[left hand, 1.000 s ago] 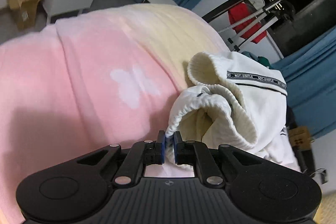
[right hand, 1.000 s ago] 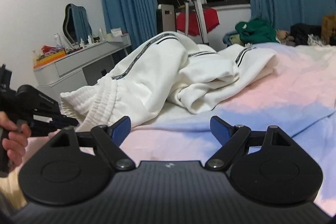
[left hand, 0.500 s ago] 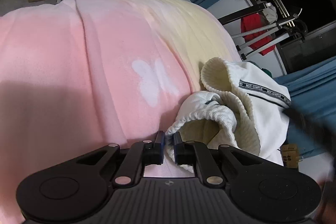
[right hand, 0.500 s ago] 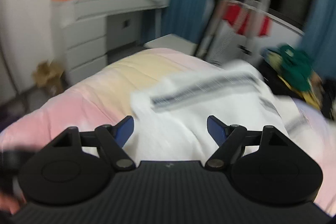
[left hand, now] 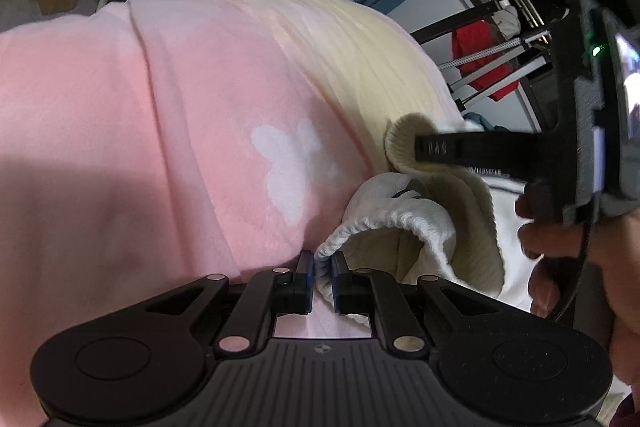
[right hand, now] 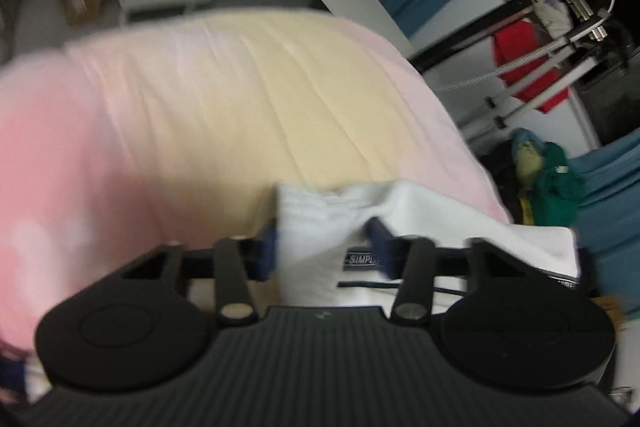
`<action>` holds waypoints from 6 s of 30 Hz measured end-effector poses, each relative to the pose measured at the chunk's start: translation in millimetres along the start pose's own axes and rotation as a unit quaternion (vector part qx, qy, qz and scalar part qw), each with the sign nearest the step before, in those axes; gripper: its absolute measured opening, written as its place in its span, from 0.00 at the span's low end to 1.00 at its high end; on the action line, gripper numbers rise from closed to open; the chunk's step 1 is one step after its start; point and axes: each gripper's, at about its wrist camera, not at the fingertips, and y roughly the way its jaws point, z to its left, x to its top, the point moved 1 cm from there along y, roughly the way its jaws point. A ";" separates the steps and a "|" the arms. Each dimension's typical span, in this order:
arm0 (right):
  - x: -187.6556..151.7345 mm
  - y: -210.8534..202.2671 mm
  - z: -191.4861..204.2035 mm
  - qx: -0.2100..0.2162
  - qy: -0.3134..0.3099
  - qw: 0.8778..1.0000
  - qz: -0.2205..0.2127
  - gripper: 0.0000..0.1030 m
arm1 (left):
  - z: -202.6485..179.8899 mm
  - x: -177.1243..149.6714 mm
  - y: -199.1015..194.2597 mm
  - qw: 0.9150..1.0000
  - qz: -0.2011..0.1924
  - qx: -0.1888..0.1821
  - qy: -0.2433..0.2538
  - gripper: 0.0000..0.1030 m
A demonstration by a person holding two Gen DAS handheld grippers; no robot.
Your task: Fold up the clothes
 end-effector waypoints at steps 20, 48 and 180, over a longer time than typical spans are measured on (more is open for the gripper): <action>-253.7 -169.3 -101.4 -0.072 0.350 0.927 -0.117 0.10 | -46.6 -17.0 -14.6 0.983 -0.070 0.041 0.162 0.21; -345.7 -209.5 -75.4 0.061 0.428 0.884 -0.180 0.17 | -62.7 -53.9 -35.9 0.952 -0.104 0.095 0.271 0.24; -181.9 -53.6 4.8 0.378 0.628 0.665 -0.143 0.18 | -125.3 259.6 86.5 0.973 -0.077 0.080 0.201 0.09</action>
